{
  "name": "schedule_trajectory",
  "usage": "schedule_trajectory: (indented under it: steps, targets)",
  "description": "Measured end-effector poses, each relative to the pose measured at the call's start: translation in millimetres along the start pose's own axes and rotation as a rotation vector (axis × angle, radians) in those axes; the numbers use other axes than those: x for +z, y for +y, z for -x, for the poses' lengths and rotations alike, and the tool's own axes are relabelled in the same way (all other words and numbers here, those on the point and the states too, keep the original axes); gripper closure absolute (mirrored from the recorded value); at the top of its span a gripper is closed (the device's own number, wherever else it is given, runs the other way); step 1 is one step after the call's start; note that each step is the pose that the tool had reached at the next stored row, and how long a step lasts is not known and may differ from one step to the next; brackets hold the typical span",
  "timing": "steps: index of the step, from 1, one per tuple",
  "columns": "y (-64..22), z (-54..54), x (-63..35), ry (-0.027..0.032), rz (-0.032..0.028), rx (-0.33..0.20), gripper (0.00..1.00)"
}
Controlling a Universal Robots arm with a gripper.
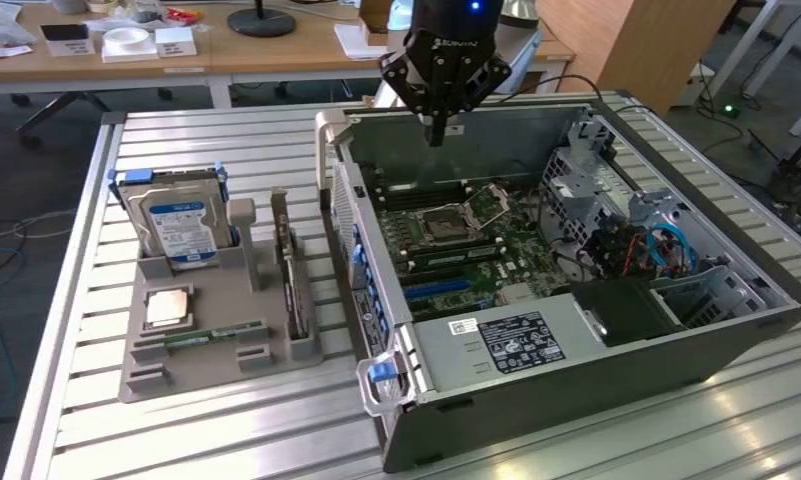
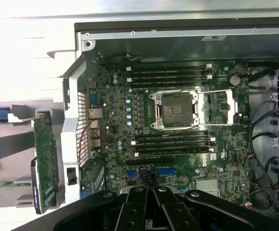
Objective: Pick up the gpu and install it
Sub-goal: 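Reach for the gpu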
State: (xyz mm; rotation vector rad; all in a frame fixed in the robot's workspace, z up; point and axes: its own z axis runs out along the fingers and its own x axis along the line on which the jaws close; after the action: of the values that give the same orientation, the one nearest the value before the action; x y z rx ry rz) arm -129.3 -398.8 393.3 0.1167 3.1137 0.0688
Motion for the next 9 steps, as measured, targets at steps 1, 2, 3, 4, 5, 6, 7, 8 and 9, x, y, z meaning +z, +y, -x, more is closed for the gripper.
schedule_trajectory:
  steps: [1, 2, 3, 4, 5, 6, 7, 8, 9]
  targets:
    - [-0.1, -1.7, 0.0, 0.0000, 0.0000, 0.000, 0.89]
    - [-0.3, -3.3, -0.1, 0.0000, 0.0000, 0.000, 0.89]
    - [-0.4, -5.0, -0.1, 0.0000, 0.0000, 0.000, 0.89]
    - [-0.5, -6.8, -0.2, 0.0000, 0.0000, 0.000, 0.89]
    - [-0.6, -8.7, -0.2, 0.0000, 0.0001, 0.000, 0.89]
    - [-0.8, -10.8, -0.2, 0.0000, 0.0001, 0.000, 0.89]
    - [-1.0, -12.8, -0.3, 0.0000, 0.0000, 0.000, 0.89]
    - [-1.1, -14.9, -0.3, 0.0000, 0.0000, 0.000, 0.89]
    - [-1.3, -16.9, -0.3, -0.0001, 0.0001, 0.000, 0.89]
